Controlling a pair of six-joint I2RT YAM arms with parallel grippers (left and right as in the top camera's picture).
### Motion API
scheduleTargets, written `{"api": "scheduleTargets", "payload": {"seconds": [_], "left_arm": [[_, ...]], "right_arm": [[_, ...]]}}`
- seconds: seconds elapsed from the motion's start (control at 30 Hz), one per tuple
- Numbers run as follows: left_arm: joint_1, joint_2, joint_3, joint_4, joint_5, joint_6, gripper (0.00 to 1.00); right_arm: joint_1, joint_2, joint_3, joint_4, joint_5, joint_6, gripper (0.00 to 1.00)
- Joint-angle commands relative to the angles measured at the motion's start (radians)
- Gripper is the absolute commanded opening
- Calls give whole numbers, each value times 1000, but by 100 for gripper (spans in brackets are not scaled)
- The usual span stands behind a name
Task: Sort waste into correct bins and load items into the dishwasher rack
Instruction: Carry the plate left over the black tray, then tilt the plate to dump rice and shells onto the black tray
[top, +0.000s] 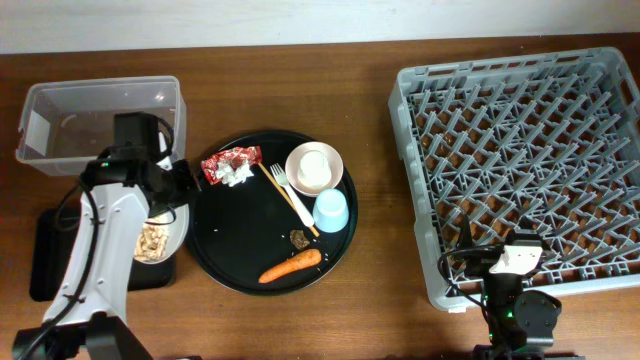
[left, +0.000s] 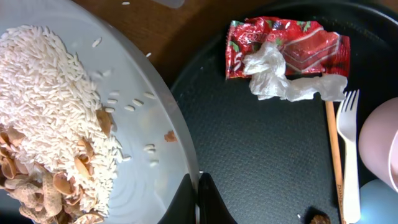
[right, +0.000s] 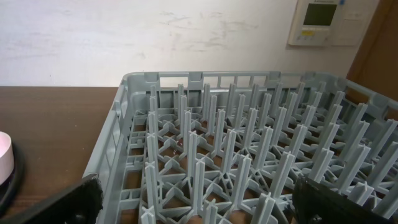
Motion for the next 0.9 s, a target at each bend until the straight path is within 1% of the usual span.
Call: {"api": "scheduleTargets", "payload": {"seconds": [0.0, 0.1, 0.13, 0.27, 0.43, 0.67, 0.87], "left_arm": [[38, -35, 27, 16, 96, 54, 0], [78, -36, 27, 18, 132, 62, 0], [109, -35, 27, 19, 180, 84, 0], [184, -36, 27, 20, 287, 137, 0], [248, -36, 27, 18, 389, 166, 0], [267, -53, 27, 3, 410, 172, 0], [267, -131, 27, -6, 409, 172, 0]], "right_arm": [[-6, -4, -6, -5, 12, -6, 99], [-6, -4, -6, -5, 12, -6, 99], [-6, -4, -6, -5, 12, -6, 99], [-6, -4, -6, -5, 12, -6, 99], [-6, -4, -6, -5, 12, -6, 99], [-6, -4, -6, -5, 12, -6, 99], [-6, -4, -6, -5, 12, -6, 99]]}}
